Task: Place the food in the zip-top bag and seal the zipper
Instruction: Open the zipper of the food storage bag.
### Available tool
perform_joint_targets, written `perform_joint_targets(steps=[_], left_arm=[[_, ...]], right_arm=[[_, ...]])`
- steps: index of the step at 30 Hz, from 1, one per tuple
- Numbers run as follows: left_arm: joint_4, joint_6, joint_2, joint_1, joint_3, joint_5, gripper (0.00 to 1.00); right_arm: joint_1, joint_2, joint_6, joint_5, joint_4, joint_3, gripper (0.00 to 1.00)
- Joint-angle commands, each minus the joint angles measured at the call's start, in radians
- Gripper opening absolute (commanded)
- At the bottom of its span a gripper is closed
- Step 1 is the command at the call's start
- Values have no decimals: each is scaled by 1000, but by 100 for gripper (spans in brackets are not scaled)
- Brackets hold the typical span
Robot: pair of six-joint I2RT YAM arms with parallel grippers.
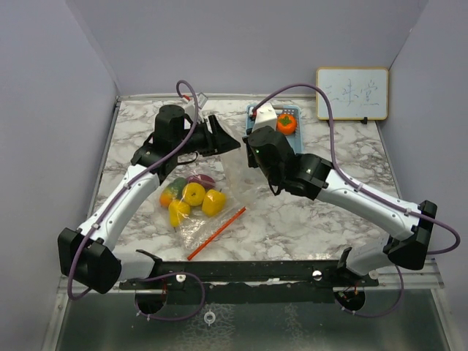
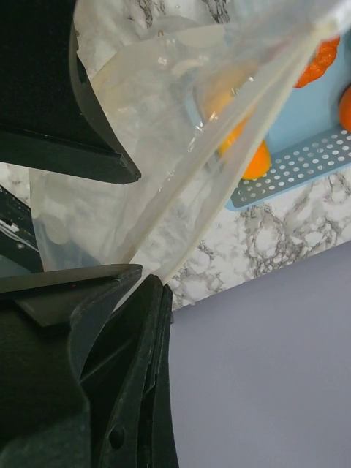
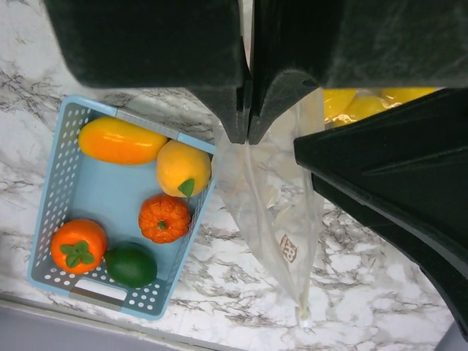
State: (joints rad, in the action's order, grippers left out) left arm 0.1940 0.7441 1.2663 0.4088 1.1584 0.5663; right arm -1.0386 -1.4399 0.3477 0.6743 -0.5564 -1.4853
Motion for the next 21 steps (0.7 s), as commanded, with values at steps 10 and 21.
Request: perform_joint_targets(steps=[10,21], left_arm=[[116,-57,94,46,104,-38,46],[278,-165,148,51,189,-174,0]], right_arm=[[2,-32,-88,-50,115,4,2],[3,2,-125,61,140,36,2]])
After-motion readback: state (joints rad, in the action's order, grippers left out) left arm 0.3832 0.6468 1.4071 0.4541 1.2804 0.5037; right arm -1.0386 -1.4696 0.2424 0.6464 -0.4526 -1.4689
